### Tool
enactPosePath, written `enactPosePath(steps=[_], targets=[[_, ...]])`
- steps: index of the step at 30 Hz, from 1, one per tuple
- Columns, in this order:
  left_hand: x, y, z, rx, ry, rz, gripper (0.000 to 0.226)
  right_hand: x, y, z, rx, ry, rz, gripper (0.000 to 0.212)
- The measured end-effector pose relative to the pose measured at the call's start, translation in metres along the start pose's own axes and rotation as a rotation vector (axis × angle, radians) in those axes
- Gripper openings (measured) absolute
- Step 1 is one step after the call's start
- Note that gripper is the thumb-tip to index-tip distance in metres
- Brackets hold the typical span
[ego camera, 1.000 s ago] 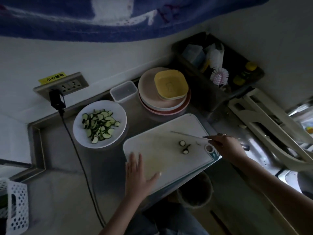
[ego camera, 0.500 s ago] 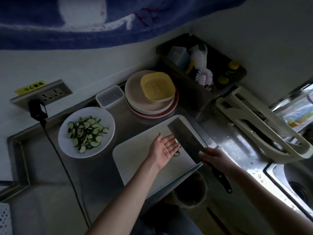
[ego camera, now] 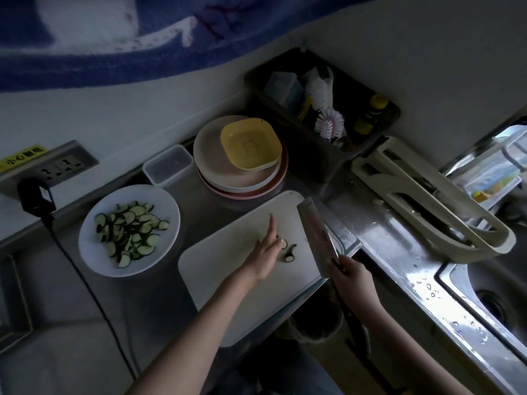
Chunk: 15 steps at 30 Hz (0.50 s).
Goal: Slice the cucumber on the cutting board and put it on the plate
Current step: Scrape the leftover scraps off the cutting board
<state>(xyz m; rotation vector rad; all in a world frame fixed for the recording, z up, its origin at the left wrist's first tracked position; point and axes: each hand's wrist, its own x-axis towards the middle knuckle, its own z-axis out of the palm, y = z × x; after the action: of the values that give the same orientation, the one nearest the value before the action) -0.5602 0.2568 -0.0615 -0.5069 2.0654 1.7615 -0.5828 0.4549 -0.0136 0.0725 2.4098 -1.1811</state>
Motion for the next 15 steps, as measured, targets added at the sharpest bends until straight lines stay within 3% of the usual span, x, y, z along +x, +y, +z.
enactPosePath(steps=[2, 4, 7, 9, 10, 15], targets=[[-0.001, -0.004, -0.007, 0.077, -0.019, -0.027, 0.054, -0.004, -0.001, 0.007, 0.075, 0.000, 0.038, 0.025], [-0.002, -0.007, -0.014, -0.002, 0.024, -0.031, 0.054, -0.005, -0.002, 0.014, 0.104, 0.020, 0.061, 0.024], [-0.021, -0.010, -0.023, -0.094, 0.337, 0.011, 0.047, -0.007, -0.007, 0.033, 0.009, 0.052, 0.009, 0.019], [-0.036, -0.021, -0.031, 0.053, 0.571, 0.028, 0.035, -0.008, -0.015, 0.059, -0.033, -0.005, -0.025, 0.012], [-0.042, -0.031, -0.035, 0.127, 0.611, 0.023, 0.032, -0.009, -0.020, 0.074, -0.041, -0.056, -0.035, 0.010], [-0.064, -0.074, -0.042, 0.567, 0.597, 0.073, 0.046, -0.011, -0.027, 0.135, -0.154, -0.173, -0.062, 0.008]])
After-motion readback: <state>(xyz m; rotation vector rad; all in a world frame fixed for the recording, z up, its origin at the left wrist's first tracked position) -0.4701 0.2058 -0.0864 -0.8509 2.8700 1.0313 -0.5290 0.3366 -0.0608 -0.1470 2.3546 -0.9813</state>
